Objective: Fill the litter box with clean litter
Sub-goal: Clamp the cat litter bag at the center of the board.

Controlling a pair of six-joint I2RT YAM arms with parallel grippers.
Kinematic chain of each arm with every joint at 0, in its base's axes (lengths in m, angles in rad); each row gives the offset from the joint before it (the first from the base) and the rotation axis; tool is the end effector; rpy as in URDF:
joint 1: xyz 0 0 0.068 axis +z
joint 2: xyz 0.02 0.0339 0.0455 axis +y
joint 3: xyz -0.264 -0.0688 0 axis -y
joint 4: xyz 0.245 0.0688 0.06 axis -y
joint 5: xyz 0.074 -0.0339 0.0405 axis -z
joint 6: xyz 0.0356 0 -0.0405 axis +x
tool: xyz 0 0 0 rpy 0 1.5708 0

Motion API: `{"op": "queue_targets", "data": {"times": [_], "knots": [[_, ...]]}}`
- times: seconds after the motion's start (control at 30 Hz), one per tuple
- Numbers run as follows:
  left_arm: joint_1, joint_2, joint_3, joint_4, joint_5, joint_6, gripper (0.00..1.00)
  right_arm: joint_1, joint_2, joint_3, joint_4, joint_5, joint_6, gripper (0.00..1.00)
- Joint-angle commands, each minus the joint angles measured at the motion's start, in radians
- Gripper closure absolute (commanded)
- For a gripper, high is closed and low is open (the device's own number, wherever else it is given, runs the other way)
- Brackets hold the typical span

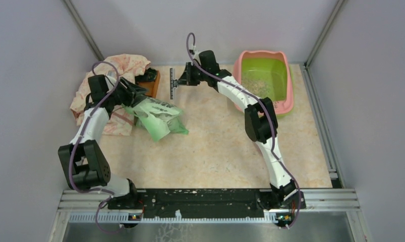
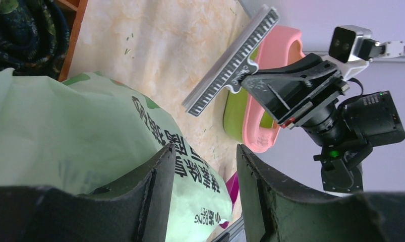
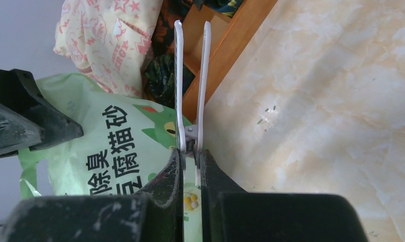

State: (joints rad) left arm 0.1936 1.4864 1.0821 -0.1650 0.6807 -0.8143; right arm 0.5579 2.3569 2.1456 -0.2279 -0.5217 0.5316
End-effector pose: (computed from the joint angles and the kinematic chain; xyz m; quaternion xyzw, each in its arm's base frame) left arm 0.3303 0.0419 0.2805 -0.2590 0.8015 -0.4170 0.3415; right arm 0.4605 0.3083 0.2627 -0.1490 0.8137 0.4546 0.3302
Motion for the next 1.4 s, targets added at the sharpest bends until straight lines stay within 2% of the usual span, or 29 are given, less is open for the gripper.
{"op": "queue_targets", "data": {"times": [0.0,0.17,0.47,0.87,1.13,1.3,1.37], "knots": [[0.006,-0.067,0.02,0.008,0.005,-0.003,0.46,0.016,-0.026,0.053,0.017,-0.003,-0.025,1.0],[0.007,-0.074,0.081,-0.047,0.006,0.004,0.46,0.016,-0.036,0.052,0.014,-0.004,-0.028,1.0],[0.006,-0.134,0.056,-0.124,-0.013,0.031,0.46,0.018,-0.053,0.053,0.012,-0.01,-0.03,1.0],[0.006,-0.221,-0.076,-0.185,-0.007,0.068,0.45,0.026,-0.084,0.012,0.039,-0.035,-0.017,1.0],[0.005,-0.209,-0.163,-0.122,-0.035,0.066,0.45,0.036,-0.121,-0.057,0.085,-0.066,0.005,1.0],[0.006,-0.162,-0.145,-0.079,-0.059,0.036,0.45,0.046,-0.14,-0.081,0.09,-0.081,0.001,1.0],[0.006,-0.135,-0.124,-0.076,-0.059,0.021,0.41,0.048,-0.143,-0.085,0.09,-0.085,0.0,1.0]]}}
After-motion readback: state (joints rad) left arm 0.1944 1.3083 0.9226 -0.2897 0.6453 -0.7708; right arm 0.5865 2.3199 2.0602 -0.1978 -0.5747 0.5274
